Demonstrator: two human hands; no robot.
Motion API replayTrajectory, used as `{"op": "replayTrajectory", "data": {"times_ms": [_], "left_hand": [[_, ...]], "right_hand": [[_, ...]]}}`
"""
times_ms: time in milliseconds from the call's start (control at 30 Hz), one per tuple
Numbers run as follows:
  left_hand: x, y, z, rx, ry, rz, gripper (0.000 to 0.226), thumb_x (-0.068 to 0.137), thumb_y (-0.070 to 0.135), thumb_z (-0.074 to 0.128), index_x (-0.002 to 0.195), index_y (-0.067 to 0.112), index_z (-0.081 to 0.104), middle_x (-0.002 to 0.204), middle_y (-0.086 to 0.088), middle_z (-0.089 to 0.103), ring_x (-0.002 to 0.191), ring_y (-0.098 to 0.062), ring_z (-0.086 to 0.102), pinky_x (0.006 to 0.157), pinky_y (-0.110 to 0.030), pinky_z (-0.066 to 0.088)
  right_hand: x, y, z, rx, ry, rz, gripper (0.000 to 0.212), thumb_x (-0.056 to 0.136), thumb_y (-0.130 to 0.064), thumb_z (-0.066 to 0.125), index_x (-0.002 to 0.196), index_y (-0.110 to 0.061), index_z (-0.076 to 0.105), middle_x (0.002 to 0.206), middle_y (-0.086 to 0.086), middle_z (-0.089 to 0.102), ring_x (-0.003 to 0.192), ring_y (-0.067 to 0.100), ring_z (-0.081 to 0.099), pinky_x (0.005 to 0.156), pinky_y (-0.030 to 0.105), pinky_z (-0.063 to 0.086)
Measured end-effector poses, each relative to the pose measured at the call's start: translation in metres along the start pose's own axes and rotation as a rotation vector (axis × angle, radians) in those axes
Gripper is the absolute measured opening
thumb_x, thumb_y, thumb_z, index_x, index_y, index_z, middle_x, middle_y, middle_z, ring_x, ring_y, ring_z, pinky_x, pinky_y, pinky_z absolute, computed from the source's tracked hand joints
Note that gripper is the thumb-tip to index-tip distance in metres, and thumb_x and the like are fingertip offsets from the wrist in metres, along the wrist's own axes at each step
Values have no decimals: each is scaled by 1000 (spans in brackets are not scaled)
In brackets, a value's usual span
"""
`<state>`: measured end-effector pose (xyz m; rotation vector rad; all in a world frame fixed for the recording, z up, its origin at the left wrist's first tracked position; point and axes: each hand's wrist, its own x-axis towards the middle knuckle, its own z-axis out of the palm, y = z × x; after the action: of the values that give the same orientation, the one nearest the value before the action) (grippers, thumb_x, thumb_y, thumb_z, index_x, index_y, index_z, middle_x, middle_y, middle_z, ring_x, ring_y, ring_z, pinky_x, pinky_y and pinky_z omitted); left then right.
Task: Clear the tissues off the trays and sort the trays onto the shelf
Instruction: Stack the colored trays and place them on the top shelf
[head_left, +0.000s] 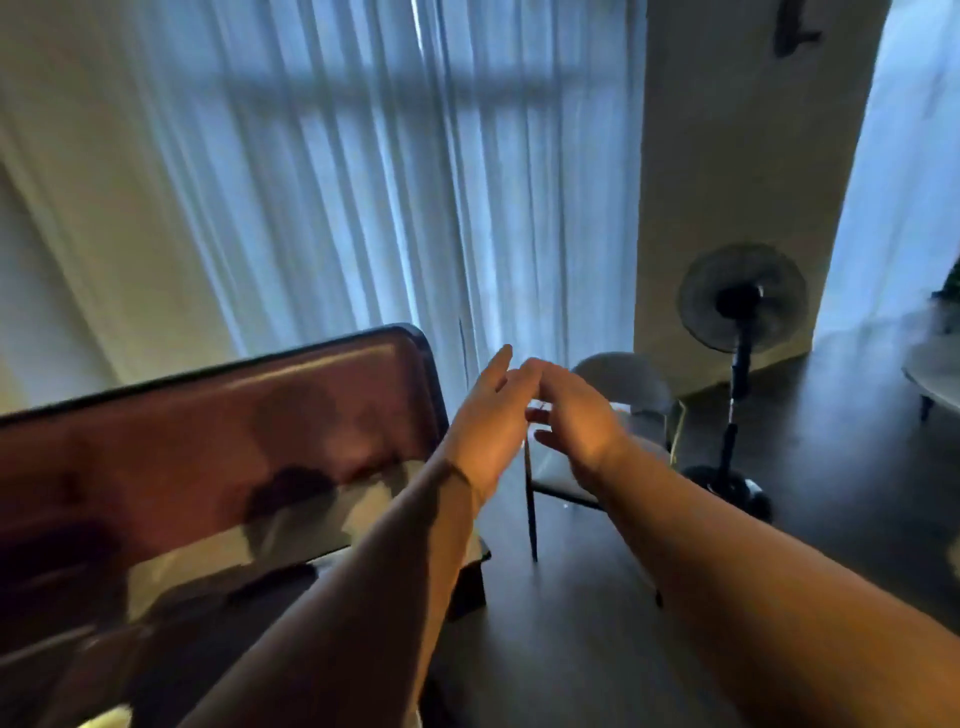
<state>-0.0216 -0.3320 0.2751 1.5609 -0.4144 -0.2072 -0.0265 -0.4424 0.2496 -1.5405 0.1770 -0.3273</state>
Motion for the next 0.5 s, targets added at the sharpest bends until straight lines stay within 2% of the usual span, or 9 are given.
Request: {"op": "replayTrajectory", "data": {"times_ms": [33, 67, 100, 133, 200, 233, 333, 400, 500], "left_hand": [[0, 10, -7, 1, 9, 10, 54, 101, 40, 48, 152, 30, 35, 137, -3, 60, 104, -6, 60, 79, -22, 46], [-2, 21, -24, 12, 31, 27, 51, 102, 39, 46, 152, 29, 36, 138, -5, 59, 101, -6, 60, 79, -21, 47], [-3, 30, -40, 21, 40, 46, 50, 104, 38, 42, 152, 27, 35, 137, -3, 59, 105, -8, 59, 85, -22, 48], [-4, 38, -46, 41, 37, 52, 48, 105, 37, 38, 152, 25, 35, 134, 0, 59, 111, -9, 59, 92, -25, 47], [-4, 52, -83, 74, 75, 98, 47, 106, 36, 36, 151, 22, 37, 124, 7, 60, 112, -8, 58, 95, -27, 46], [-4, 59, -101, 51, 92, 98, 45, 105, 38, 37, 149, 30, 36, 126, 9, 59, 115, -9, 56, 97, -28, 45], [-2, 77, -152, 64, 119, 62, 60, 95, 55, 46, 151, 38, 35, 146, 7, 51, 128, -14, 52, 106, -35, 41], [5, 92, -181, 58, 116, 74, 63, 90, 60, 49, 149, 38, 39, 150, 5, 49, 131, -16, 51, 106, -36, 41], [11, 113, -218, 21, 111, 114, 57, 98, 51, 48, 152, 38, 34, 152, 6, 46, 135, -15, 47, 109, -34, 39]], "right_hand": [[2, -10, 12, -33, -27, -26, 36, 99, -45, 47, 118, -25, 70, 119, 1, 73, 102, 19, 71, 83, 35, 58], [5, -22, 34, -63, -61, -61, 34, 99, -43, 45, 115, -27, 70, 115, -1, 74, 104, 21, 71, 89, 39, 59], [7, -34, 54, -95, -95, -95, 31, 101, -41, 43, 111, -30, 71, 112, -4, 75, 104, 18, 72, 92, 41, 59], [8, -38, 65, -129, -112, -121, 28, 104, -38, 42, 106, -34, 70, 107, -10, 74, 101, 12, 71, 93, 37, 59], [11, -57, 104, -170, -151, -178, 28, 107, -32, 41, 100, -41, 67, 100, -20, 72, 96, 4, 70, 92, 30, 57], [12, -65, 123, -180, -157, -182, 29, 107, -32, 41, 98, -43, 66, 99, -22, 70, 97, 4, 70, 93, 29, 56], [14, -89, 168, -175, -184, -204, 29, 109, -33, 39, 92, -45, 59, 95, -27, 62, 92, 2, 65, 93, 29, 52], [18, -103, 192, -174, -191, -217, 26, 108, -39, 40, 93, -46, 61, 93, -25, 65, 86, 3, 68, 90, 28, 53], [29, -124, 225, -193, -210, -239, 28, 104, -41, 44, 101, -37, 72, 95, -13, 77, 88, 6, 74, 89, 32, 58]]}}
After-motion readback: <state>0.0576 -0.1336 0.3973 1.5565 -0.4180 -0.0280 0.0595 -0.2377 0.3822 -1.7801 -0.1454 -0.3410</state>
